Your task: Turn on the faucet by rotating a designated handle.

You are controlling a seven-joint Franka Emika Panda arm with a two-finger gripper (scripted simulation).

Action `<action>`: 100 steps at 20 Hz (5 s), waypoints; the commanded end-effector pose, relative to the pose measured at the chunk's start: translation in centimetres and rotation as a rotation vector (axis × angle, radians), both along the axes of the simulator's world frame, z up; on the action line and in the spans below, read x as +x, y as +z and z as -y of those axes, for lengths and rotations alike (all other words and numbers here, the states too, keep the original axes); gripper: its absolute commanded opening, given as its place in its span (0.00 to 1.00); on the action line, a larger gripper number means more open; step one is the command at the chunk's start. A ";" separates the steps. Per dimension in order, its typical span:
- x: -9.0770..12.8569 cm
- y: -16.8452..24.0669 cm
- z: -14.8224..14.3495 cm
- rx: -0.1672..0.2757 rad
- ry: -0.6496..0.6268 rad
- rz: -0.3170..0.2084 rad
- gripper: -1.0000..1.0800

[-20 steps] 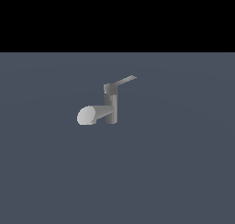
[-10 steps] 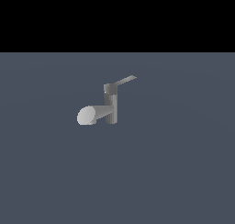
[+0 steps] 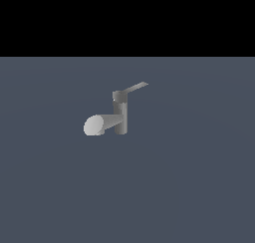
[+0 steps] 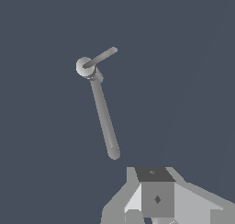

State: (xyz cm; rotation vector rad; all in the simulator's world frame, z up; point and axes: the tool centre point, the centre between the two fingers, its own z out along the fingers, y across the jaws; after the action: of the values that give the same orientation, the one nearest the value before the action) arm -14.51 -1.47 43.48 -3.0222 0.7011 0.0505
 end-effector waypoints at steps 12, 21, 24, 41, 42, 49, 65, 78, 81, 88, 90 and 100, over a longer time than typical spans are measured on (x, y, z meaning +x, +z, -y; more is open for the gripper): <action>8.1 -5.4 1.1 -0.002 -0.372 -0.010 0.00; 13.0 -10.2 1.9 -0.011 -0.620 -0.015 0.00; 14.5 -11.9 2.2 -0.016 -0.703 -0.016 0.00; 20.7 -22.5 4.0 -0.045 -1.125 -0.012 0.00; 20.9 -22.9 4.1 -0.046 -1.141 -0.011 0.00; 21.7 -24.9 4.4 -0.052 -1.212 -0.008 0.00; 19.5 -25.2 4.4 -0.054 -1.222 -0.008 0.00; 15.6 -25.2 4.3 -0.053 -1.223 -0.008 0.00; 14.9 -25.2 4.3 -0.053 -1.223 -0.008 0.00; 14.4 -24.1 2.6 -0.038 -1.220 0.016 0.00; 13.8 -24.3 2.1 -0.040 -1.220 0.013 0.00; 10.4 -25.1 -0.4 -0.051 -1.223 -0.004 0.00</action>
State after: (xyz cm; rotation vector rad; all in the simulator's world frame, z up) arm -2.52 -2.45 19.91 -2.0598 2.3332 -0.0486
